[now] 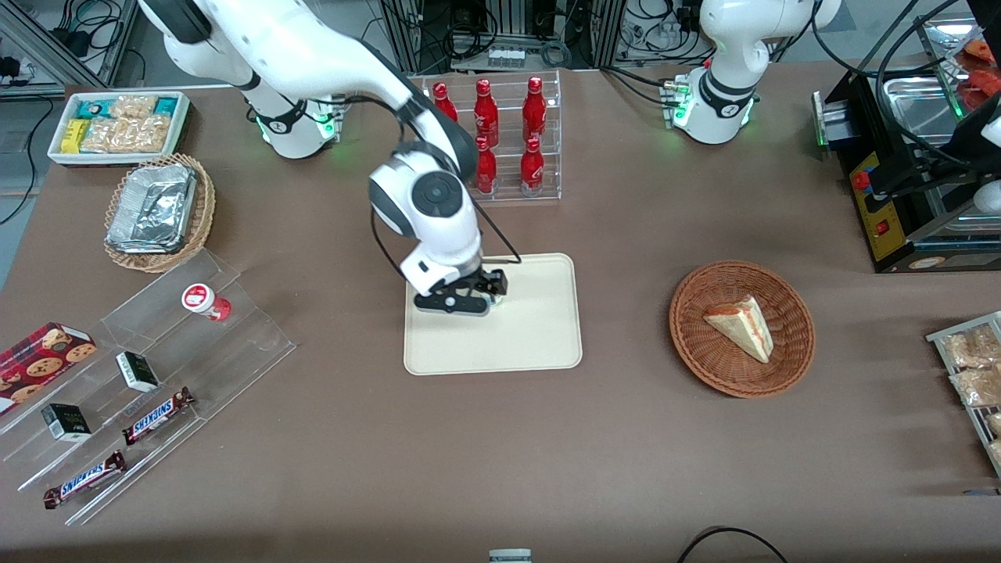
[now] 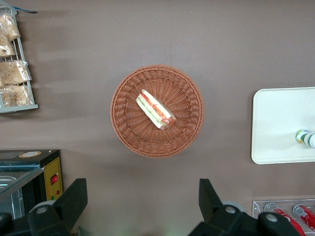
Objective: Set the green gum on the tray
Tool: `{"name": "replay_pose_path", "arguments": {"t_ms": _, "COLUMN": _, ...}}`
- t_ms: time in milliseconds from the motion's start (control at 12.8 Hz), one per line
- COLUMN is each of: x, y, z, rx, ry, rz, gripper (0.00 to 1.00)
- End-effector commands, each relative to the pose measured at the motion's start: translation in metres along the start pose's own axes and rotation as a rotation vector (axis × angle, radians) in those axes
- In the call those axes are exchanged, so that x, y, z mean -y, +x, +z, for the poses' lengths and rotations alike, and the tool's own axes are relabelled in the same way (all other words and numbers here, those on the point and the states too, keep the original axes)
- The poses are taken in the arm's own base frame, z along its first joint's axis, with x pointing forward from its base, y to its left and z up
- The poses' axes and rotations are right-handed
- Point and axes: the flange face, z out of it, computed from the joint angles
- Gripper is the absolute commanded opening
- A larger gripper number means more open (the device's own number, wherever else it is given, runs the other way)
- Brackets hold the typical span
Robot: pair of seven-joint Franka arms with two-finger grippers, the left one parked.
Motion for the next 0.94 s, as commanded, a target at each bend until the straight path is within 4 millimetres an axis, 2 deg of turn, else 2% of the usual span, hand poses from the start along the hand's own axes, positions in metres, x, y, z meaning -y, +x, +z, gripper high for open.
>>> {"name": "replay_pose_path", "arguments": {"t_ms": 0, "x": -0.050, "y": 0.000, "z": -0.084, "rx": 0.104, "ry": 0.016, "rz": -0.054, "gripper": 1.00}}
{"name": "replay_pose_path", "arguments": {"t_ms": 78, "x": -0.077, "y": 0.001, "z": -0.114, "rx": 0.119, "ry": 0.011, "rz": -0.064, "gripper": 1.00}}
{"name": "replay_pose_path", "arguments": {"t_ms": 234, "x": -0.138, "y": -0.001, "z": -0.150, "rx": 0.137, "ry": -0.011, "rz": -0.069, "gripper": 1.00}}
{"name": "replay_pose_path", "arguments": {"t_ms": 312, "x": -0.161, "y": -0.005, "z": -0.162, "rx": 0.144, "ry": -0.008, "rz": -0.107, "gripper": 1.00}}
{"name": "replay_pose_path", "arguments": {"t_ms": 546, "x": -0.243, "y": 0.020, "z": -0.187, "rx": 0.192, "ry": -0.009, "rz": -0.142, "gripper": 1.00}}
{"name": "replay_pose_path", "arguments": {"t_ms": 858, "x": -0.333, "y": 0.057, "z": -0.218, "rx": 0.213, "ry": 0.029, "rz": -0.137, "gripper": 1.00}}
